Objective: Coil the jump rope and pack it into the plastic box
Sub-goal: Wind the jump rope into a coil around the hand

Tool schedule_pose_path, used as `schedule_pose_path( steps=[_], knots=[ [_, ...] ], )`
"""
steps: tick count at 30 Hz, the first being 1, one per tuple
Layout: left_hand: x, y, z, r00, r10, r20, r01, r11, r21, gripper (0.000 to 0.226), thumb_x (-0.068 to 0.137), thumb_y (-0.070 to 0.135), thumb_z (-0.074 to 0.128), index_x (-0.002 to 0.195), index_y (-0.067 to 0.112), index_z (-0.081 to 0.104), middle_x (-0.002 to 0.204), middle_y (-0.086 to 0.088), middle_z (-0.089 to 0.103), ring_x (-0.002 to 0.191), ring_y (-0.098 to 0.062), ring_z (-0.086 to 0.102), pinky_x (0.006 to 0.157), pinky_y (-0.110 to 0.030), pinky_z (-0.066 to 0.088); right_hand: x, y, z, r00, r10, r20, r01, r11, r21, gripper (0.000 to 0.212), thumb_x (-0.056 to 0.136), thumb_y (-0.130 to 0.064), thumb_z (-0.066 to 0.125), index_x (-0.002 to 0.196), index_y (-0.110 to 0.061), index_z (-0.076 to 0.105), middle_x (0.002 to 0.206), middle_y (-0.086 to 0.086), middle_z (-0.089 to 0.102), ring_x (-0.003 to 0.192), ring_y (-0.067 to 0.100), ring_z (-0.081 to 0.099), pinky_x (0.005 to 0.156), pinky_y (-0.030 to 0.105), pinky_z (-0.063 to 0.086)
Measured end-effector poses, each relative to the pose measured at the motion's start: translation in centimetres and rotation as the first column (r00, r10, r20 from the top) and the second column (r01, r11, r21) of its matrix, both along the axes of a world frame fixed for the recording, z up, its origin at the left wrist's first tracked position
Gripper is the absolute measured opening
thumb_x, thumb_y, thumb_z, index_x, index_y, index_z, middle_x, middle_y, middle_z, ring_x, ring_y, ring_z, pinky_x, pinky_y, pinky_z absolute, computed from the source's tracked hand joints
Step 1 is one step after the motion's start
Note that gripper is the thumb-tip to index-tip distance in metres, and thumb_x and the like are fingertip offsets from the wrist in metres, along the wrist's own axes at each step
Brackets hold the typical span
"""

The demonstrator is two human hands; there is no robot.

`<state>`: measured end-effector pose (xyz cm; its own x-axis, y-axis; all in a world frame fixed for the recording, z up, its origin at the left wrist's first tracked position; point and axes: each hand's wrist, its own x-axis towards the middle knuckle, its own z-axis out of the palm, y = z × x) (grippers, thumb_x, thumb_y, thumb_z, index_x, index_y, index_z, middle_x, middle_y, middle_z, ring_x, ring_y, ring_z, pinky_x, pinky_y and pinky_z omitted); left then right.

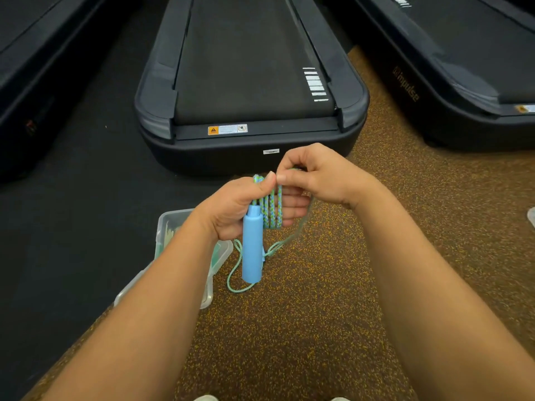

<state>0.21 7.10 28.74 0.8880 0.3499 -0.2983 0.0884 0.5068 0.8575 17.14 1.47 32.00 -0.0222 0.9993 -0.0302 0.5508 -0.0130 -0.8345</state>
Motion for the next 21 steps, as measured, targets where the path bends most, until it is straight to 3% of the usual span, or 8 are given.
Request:
schedule_pose_path(
  steps=[5,9,11,13,15,17,21],
  knots=[
    [0.2,-0.6,0.2,0.994,-0.089,0.069,0.095,0.992,-0.085,0.051,0.090,0.032,0.038,0.119,-0.005,0.059,0.115,-0.023,0.067,0.105,-0.033,0.066,0.093,-0.043,0.052,0.2,0.5,-1.8,0.963,-0.087,-0.256,0.116,0.988,0.101,0.012,0.088,-0.010,0.063,0.079,-0.017,0.067,0.074,-0.004,0.064,0.066,-0.002,0.056,0.065,0.015,0.045],
    [0.0,-0.4,0.2,0.989,-0.056,0.139,0.071,0.992,-0.107,0.051,0.090,0.035,0.040,0.115,-0.003,0.063,0.112,-0.021,0.068,0.101,-0.030,0.068,0.087,-0.040,0.055,0.0,0.5,-3.9,0.869,-0.140,-0.474,0.180,0.983,0.039,0.013,0.089,-0.016,0.061,0.082,-0.014,0.072,0.079,0.006,0.068,0.074,0.013,0.062,0.070,0.026,0.051],
    [0.0,-0.2,0.2,0.983,-0.006,0.184,0.029,0.992,-0.122,0.051,0.089,0.038,0.042,0.113,0.000,0.066,0.109,-0.018,0.070,0.098,-0.027,0.070,0.083,-0.038,0.057,-0.3,0.4,-4.8,0.837,-0.163,-0.523,0.170,0.985,-0.035,0.017,0.091,-0.009,0.056,0.086,-0.012,0.072,0.077,0.004,0.071,0.073,0.015,0.066,0.068,0.028,0.054],
    [-0.1,0.1,0.2,0.975,0.052,0.216,-0.025,0.992,-0.125,0.051,0.089,0.038,0.040,0.114,0.001,0.066,0.112,-0.017,0.070,0.099,-0.026,0.069,0.082,-0.036,0.057,-0.7,0.2,-5.6,0.843,-0.185,-0.506,0.152,0.983,-0.105,0.027,0.091,0.003,0.048,0.089,-0.008,0.072,0.077,0.007,0.073,0.072,0.018,0.068,0.066,0.031,0.054],
    [0.0,0.4,0.1,0.964,0.114,0.240,-0.087,0.989,-0.120,0.051,0.092,0.037,0.037,0.117,0.001,0.063,0.118,-0.017,0.067,0.106,-0.028,0.066,0.088,-0.037,0.055,-0.9,-0.1,-6.1,0.864,-0.206,-0.458,0.143,0.975,-0.169,0.028,0.089,0.006,0.045,0.080,-0.004,0.069,0.066,0.007,0.067,0.058,0.019,0.057,0.059,0.033,0.045],
    [-0.1,0.8,-0.2,0.947,0.188,0.262,-0.159,0.979,-0.130,0.049,0.096,0.035,0.034,0.122,0.001,0.057,0.122,-0.016,0.065,0.113,-0.028,0.063,0.093,-0.038,0.052,-0.9,-0.2,-6.2,0.891,-0.190,-0.412,0.083,0.961,-0.265,0.023,0.091,-0.005,0.054,0.074,-0.009,0.068,0.056,0.000,0.060,0.047,0.013,0.044,0.052,0.029,0.039],
    [-0.5,1.6,-0.9,0.935,0.288,0.209,-0.276,0.957,-0.084,0.046,0.100,0.033,0.030,0.126,0.002,0.053,0.127,-0.015,0.062,0.118,-0.029,0.059,0.096,-0.038,0.050,-0.8,-0.5,-5.0,0.940,-0.128,-0.317,0.006,0.934,-0.358,0.020,0.091,-0.017,0.060,0.078,-0.008,0.072,0.057,0.003,0.058,0.047,0.013,0.043,0.051,0.027,0.039]
  ],
)
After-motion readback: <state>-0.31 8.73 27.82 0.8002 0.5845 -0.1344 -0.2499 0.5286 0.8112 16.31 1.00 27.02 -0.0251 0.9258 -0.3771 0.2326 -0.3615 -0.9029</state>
